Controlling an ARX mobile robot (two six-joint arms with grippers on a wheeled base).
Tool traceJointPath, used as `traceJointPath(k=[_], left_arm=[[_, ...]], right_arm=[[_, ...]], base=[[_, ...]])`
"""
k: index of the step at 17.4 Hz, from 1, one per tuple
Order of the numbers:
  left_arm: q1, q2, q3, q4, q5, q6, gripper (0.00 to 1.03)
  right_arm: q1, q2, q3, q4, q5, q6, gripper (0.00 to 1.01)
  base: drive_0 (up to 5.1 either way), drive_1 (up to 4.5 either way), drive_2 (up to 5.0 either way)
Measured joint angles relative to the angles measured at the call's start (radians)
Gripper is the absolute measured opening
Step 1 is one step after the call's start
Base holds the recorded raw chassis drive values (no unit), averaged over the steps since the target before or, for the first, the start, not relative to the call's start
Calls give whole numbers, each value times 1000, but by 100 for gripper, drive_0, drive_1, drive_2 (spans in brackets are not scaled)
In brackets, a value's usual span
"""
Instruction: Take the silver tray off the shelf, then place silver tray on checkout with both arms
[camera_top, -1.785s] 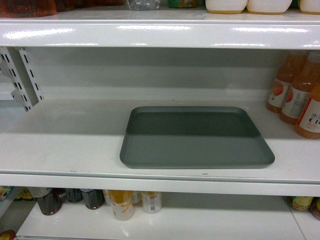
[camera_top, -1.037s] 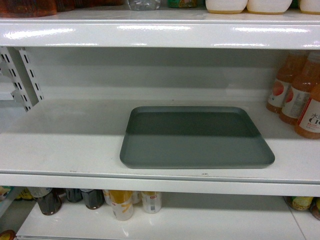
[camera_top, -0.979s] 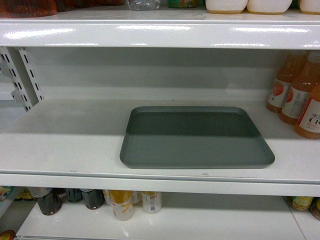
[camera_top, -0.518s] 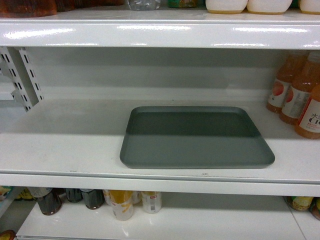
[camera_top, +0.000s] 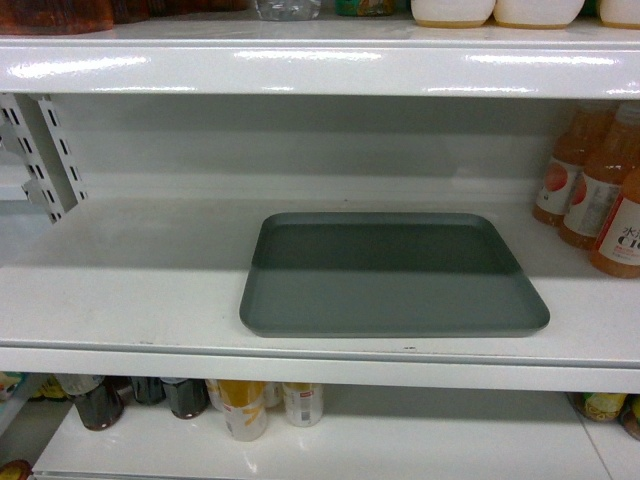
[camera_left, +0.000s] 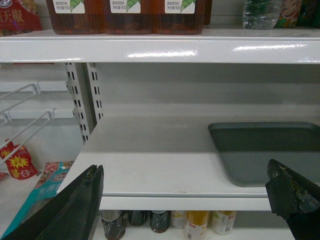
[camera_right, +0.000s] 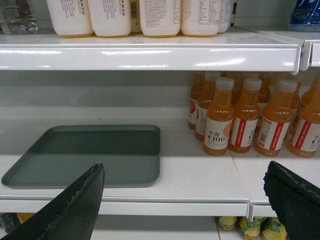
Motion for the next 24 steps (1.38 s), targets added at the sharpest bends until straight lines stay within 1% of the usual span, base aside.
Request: traceJointPath(k=[8, 9, 10, 11, 12, 13, 14, 15, 17, 18, 19, 21, 23, 24], left_arm=[[0, 0, 0, 0, 0, 0, 98], [-74, 76, 49, -140, -154, -9, 98], [-167, 255, 109, -173, -296, -23, 98], [-203, 428, 137, -90, -322, -48, 98], [-201, 540, 143, -19, -309, -65, 98], [-197, 659, 158, 39, -281, -85, 98], [-212, 782, 175, 118, -250, -90, 98], [-220, 879, 193, 176, -232, -94, 98], [-230, 1074, 239, 296, -209, -116, 98], [-232, 1188, 269, 369, -198, -122, 98], [-233, 1302, 305, 430, -185, -137, 98], [-240, 1517, 390, 509, -175, -149, 98], [-246, 1645, 454, 520, -160, -152, 98], [-249, 1707, 489, 517, -159, -152, 98]], right_arm=[[0, 0, 0, 0, 0, 0, 98], [-19, 29, 28, -94, -56, -8, 98], [-43, 185, 74, -135, -137, -34, 98], [-67, 348, 106, -60, -206, -40, 98], [-66, 443, 121, 5, -216, -51, 98], [-67, 543, 137, 61, -236, -54, 98], [-72, 649, 148, 124, -240, -56, 98], [-73, 733, 154, 172, -240, -57, 98], [-71, 908, 156, 293, -229, -60, 98], [-68, 1019, 163, 362, -224, -58, 98], [-58, 1127, 178, 443, -213, -52, 98], [-46, 1334, 246, 573, -205, -43, 98], [-38, 1471, 304, 643, -178, -41, 98], [-39, 1540, 339, 654, -173, -39, 98]], base=[[0, 0, 0], [0, 0, 0], [0, 0, 0], [0, 0, 0], [0, 0, 0], [0, 0, 0], [0, 0, 0], [0, 0, 0], [0, 0, 0], [0, 0, 0], [0, 0, 0], [0, 0, 0], [0, 0, 0], [0, 0, 0]])
